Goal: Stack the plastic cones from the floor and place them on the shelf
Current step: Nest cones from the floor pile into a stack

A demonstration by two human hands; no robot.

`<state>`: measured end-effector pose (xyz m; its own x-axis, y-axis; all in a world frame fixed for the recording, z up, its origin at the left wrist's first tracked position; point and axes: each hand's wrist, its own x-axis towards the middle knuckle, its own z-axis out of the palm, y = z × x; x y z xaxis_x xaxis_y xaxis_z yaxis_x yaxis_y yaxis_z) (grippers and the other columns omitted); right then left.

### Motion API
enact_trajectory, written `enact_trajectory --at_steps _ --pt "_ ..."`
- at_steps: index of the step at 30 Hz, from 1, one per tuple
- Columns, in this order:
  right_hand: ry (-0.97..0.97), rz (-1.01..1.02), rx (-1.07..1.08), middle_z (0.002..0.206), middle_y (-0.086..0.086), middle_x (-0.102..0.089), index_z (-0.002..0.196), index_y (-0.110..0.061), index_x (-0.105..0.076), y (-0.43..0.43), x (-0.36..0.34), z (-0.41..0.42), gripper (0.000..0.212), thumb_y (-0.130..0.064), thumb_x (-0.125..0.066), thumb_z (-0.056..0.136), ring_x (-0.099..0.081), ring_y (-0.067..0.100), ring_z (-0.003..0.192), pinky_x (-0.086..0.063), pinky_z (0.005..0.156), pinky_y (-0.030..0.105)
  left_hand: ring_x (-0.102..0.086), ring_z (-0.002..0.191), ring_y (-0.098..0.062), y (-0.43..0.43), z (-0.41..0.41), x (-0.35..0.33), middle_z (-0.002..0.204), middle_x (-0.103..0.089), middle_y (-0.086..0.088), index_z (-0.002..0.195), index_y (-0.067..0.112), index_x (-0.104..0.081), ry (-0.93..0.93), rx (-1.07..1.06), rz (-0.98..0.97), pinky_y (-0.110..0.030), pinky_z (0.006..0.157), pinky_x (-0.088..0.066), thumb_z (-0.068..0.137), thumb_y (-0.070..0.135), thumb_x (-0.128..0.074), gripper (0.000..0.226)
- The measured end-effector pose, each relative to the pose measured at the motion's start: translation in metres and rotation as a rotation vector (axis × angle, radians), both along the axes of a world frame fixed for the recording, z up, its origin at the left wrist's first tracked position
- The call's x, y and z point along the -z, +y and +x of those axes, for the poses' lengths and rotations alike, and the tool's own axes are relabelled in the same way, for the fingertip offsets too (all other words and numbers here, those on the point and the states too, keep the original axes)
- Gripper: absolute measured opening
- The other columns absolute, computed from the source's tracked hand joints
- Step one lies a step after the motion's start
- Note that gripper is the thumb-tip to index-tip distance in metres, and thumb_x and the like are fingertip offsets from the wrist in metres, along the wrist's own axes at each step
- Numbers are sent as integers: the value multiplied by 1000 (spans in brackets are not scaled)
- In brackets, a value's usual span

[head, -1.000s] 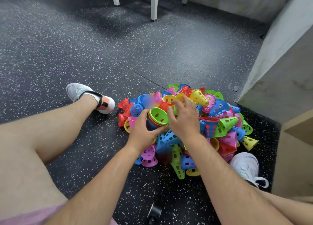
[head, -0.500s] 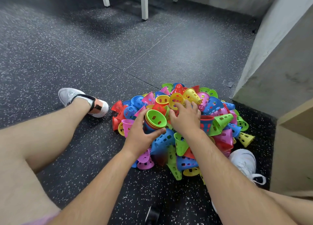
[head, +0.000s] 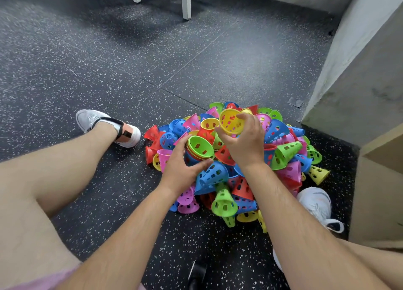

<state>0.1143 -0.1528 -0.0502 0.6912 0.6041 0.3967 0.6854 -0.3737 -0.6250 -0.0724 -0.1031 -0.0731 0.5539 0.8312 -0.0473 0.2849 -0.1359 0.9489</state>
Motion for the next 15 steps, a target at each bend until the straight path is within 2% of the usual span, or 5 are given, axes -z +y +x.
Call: enact_trajectory --at_steps 5,8,11,13,15 --pt "187 151 -193 127 4 -60 135 -10 -52 2 -17 -21 70 -55 -68 83 -54 18 117 -41 103 31 -56 118 13 -1 0 -2 136 -63 14 147 26 -48 -16 -7 -29 -3 96 -41 77 28 -92 83" --pt "128 -13 -393 129 3 -62 134 -14 -58 3 -14 -37 69 -61 -55 83 -53 18 121 -40 108 37 -60 113 12 0 0 -2 133 -65 12 145 22 -49 -11 -12 -14 -5 91 -44 80 18 -90 77" --pt "140 -295 -571 145 1 -52 147 -19 -47 -6 -8 -51 83 -73 -45 84 -41 17 136 -29 117 38 -60 117 5 3 -3 1 135 -63 7 145 21 -50 -1 -22 15 -12 96 -48 82 2 -81 73" --pt "173 -376 -622 155 -1 -42 153 -22 -38 -13 -5 -53 80 -71 -47 91 -32 14 143 -19 119 33 -59 125 -1 4 -6 6 140 -60 9 147 25 -48 9 3 14 -18 104 -48 81 8 -81 76" --pt "178 -369 -593 155 -2 -42 151 -22 -42 -18 -2 -49 69 -63 -47 96 -31 14 144 -18 118 33 -59 121 5 3 -10 11 138 -62 12 147 26 -48 27 18 -5 -11 99 -45 80 19 -87 78"
